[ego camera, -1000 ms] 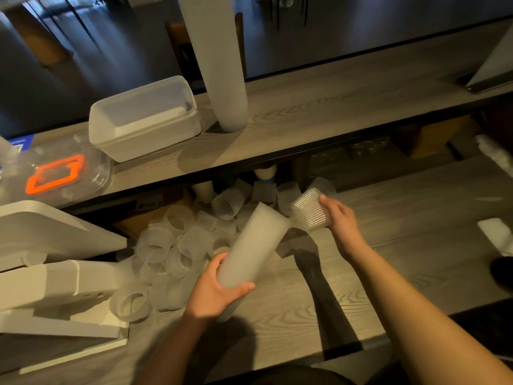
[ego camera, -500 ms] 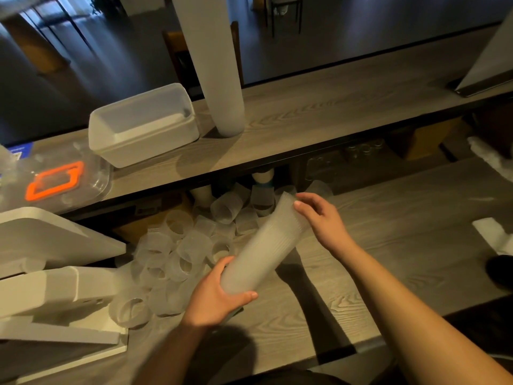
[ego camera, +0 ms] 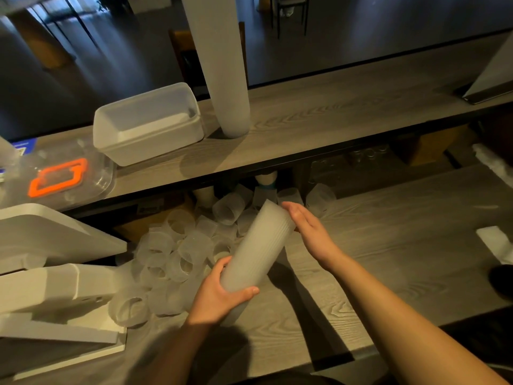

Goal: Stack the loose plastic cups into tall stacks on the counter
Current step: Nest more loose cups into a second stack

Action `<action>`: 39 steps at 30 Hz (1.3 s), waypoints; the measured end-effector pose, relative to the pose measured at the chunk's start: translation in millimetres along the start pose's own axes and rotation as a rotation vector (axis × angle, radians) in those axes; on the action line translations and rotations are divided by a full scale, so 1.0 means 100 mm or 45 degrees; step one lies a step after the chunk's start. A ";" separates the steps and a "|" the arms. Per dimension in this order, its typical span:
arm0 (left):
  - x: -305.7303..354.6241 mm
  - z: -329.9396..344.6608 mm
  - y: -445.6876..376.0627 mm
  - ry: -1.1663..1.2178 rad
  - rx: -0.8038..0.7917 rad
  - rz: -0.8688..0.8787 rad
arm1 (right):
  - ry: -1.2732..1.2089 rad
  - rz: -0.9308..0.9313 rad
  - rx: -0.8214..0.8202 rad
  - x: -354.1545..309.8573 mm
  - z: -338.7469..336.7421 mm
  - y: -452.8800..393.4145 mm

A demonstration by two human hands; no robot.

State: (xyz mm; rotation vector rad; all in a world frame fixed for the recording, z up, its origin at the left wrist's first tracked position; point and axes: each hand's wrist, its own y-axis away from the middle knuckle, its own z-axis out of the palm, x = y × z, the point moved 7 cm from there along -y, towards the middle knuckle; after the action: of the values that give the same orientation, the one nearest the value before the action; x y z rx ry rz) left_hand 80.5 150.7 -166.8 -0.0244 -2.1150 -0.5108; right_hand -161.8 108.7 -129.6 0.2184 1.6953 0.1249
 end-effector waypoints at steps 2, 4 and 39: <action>0.04 0.00 -0.05 0.023 0.032 -0.009 | -0.017 -0.003 0.137 0.06 -0.08 -0.05; 0.07 0.00 -0.09 0.041 0.044 -0.007 | 0.005 0.021 0.301 0.20 -0.24 -0.14; -0.10 -0.05 -0.17 0.058 0.051 -0.143 | 0.201 0.694 0.369 1.37 -0.72 -0.28</action>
State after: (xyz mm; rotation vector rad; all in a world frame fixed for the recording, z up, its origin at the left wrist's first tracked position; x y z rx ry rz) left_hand 86.7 134.9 -178.9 0.1285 -2.0894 -0.5308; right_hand -251.8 114.5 -258.3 0.9075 1.7696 0.3067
